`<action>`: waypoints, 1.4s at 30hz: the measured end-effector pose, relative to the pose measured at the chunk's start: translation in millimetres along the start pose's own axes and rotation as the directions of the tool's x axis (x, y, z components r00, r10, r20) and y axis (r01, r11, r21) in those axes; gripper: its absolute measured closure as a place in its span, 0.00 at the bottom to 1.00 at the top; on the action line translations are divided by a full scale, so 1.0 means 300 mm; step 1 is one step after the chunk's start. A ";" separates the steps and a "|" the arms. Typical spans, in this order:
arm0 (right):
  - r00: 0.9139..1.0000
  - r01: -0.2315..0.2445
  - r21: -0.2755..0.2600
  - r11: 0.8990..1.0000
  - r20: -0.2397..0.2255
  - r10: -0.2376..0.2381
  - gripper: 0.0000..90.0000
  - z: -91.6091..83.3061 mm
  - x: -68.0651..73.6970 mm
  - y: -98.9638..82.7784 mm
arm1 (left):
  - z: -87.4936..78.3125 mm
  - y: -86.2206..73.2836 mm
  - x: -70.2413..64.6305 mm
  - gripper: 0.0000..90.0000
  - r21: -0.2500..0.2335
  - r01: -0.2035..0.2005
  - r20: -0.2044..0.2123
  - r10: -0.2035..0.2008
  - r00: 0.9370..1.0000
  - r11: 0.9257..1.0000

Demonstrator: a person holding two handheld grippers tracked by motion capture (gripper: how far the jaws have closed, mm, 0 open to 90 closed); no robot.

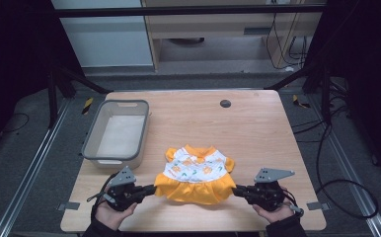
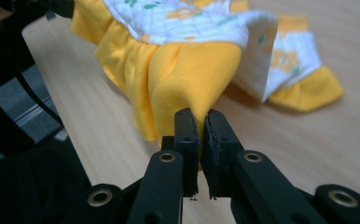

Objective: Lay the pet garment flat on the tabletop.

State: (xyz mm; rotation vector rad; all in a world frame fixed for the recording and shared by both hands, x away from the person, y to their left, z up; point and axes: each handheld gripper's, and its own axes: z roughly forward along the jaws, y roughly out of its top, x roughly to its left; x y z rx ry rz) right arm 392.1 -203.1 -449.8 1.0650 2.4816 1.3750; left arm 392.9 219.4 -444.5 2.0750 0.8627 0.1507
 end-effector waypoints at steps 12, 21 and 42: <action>0.995 -0.025 0.064 0.998 0.093 0.019 0.80 0.067 -0.037 -0.064 | 0.077 -0.049 0.022 0.72 0.069 -0.033 -0.135 0.042 0.990 0.997; 0.989 0.011 -0.022 1.000 0.149 -0.008 0.68 0.049 -0.046 -0.055 | 0.035 -0.031 0.039 0.44 -0.047 -0.012 -0.135 0.006 0.991 0.999; 0.972 0.005 -0.161 0.987 0.234 0.033 0.54 0.080 -0.151 0.112 | 0.092 0.197 0.133 0.49 -0.120 -0.058 -0.236 0.028 0.971 0.991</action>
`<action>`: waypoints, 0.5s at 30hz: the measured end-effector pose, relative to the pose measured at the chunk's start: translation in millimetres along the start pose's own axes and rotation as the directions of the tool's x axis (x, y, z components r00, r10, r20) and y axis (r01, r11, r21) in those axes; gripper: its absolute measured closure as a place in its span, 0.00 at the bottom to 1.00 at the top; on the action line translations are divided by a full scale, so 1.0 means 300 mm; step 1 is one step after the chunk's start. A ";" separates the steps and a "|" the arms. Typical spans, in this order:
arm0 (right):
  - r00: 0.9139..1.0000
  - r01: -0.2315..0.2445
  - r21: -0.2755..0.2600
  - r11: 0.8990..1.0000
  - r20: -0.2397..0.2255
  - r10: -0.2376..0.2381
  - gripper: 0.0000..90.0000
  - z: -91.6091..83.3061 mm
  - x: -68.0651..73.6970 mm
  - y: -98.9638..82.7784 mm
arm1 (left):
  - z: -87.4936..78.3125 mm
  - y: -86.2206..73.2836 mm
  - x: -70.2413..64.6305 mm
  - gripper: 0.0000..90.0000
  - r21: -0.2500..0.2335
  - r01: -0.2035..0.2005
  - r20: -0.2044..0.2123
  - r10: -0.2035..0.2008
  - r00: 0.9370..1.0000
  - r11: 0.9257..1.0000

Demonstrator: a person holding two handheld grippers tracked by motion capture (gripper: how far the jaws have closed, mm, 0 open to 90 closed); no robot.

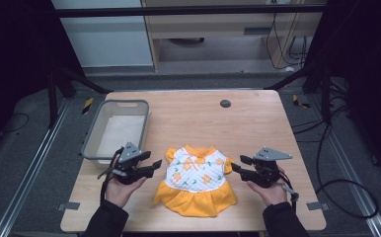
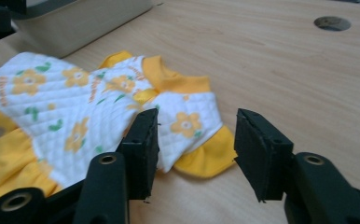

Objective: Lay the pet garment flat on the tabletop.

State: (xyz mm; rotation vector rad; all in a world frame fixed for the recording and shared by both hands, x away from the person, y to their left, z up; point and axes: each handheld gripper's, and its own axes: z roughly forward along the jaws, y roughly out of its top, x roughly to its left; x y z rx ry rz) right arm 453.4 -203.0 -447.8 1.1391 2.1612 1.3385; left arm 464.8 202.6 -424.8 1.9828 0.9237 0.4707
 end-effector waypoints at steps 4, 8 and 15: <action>1.000 0.000 0.005 1.000 0.023 0.000 0.53 0.036 -0.014 0.013 | 0.065 0.031 0.014 0.50 0.014 -0.002 -0.023 0.002 1.000 1.000; 0.999 -0.006 0.025 1.000 0.051 0.005 0.54 0.087 -0.037 0.020 | 0.138 0.045 0.031 0.52 0.035 0.002 -0.036 -0.001 0.999 0.999; 0.997 0.004 0.099 0.995 0.075 -0.012 0.59 0.168 -0.060 -0.003 | 0.255 0.037 0.044 0.53 0.119 0.013 -0.047 -0.007 0.999 0.993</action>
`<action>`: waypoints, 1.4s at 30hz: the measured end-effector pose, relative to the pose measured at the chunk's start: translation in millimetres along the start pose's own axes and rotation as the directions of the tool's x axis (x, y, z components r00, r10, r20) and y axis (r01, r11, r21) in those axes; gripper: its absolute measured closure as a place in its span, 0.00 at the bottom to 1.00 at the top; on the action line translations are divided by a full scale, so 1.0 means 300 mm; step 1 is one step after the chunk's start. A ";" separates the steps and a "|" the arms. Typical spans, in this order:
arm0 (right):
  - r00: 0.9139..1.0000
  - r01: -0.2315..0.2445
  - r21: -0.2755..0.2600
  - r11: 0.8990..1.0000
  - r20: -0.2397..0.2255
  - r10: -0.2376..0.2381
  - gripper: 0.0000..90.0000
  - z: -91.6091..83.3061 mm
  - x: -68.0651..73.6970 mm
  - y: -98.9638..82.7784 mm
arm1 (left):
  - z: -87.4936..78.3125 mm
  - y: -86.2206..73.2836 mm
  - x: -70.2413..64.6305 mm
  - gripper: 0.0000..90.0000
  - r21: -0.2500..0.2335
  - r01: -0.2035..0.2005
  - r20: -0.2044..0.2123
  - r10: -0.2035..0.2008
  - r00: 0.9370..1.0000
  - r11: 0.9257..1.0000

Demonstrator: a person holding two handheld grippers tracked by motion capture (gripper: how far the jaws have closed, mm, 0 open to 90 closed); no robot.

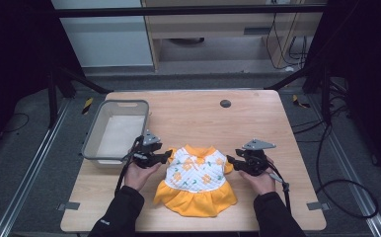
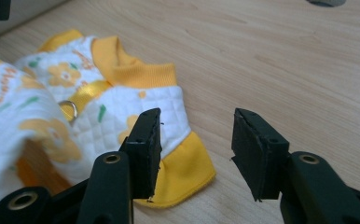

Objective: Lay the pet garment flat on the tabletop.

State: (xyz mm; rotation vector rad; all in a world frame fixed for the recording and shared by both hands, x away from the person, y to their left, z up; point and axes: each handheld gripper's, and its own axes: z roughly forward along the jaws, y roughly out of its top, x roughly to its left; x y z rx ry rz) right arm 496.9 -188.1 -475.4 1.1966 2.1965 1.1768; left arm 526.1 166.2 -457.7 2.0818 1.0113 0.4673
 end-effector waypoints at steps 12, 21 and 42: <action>1.000 0.019 0.107 0.994 -0.003 -0.018 0.65 0.080 -0.003 -0.035 | 0.125 -0.028 -0.002 0.57 0.097 -0.003 0.014 0.002 1.000 0.995; 0.999 0.002 0.146 0.989 -0.046 0.005 0.88 0.090 0.004 -0.038 | 0.138 -0.035 -0.005 0.78 0.110 0.025 0.053 -0.031 0.998 0.994; 0.995 0.080 -0.053 0.995 -0.047 -0.083 0.95 0.001 0.060 0.083 | -0.025 0.039 -0.016 1.00 -0.043 -0.002 0.040 0.004 0.999 0.999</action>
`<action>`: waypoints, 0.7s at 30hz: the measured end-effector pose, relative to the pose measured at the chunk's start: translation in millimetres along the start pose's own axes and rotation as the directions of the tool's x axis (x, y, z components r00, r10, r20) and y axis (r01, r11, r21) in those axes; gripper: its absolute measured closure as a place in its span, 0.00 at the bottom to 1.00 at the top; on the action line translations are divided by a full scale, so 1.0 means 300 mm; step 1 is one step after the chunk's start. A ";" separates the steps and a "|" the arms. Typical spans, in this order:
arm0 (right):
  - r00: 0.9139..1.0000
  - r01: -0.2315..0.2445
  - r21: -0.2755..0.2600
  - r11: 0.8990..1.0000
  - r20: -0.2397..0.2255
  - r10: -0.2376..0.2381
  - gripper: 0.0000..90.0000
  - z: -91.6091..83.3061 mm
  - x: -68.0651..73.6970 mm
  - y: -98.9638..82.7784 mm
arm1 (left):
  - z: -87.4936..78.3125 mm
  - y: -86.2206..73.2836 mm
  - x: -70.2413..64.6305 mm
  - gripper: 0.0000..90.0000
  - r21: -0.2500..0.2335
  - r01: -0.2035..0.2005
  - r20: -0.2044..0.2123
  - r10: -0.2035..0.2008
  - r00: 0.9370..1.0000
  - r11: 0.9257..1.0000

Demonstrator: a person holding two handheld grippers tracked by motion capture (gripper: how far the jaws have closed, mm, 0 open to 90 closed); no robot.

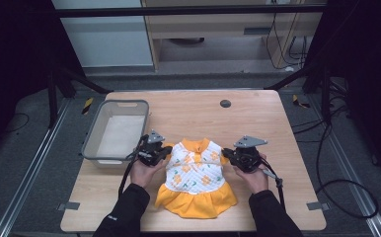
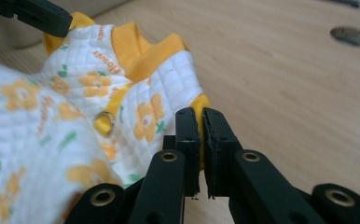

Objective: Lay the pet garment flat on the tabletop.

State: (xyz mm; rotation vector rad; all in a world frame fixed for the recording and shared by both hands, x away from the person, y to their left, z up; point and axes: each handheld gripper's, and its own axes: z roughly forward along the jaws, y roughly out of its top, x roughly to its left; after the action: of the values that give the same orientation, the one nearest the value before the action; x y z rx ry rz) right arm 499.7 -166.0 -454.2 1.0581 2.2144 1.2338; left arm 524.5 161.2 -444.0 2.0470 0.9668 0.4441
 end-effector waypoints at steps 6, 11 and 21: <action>0.997 0.031 -0.127 0.991 0.078 -0.022 0.95 -0.016 -0.010 0.092 | -0.071 0.090 0.003 1.00 -0.110 -0.036 -0.093 0.026 0.995 0.993; 0.990 0.032 -0.165 0.986 0.142 -0.009 0.93 0.017 -0.044 0.153 | -0.052 0.135 0.030 0.99 -0.134 -0.022 -0.159 0.000 0.987 0.991; 0.985 0.064 -0.120 0.991 0.169 -0.043 0.73 0.023 -0.051 0.202 | -0.069 0.140 0.059 0.62 -0.109 0.039 -0.162 -0.056 0.985 0.993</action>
State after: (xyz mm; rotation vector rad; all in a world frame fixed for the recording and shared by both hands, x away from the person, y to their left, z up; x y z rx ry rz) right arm 539.5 -154.0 -407.1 1.0078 2.0000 1.1979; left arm 543.8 169.8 -398.7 1.9113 1.0653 0.6333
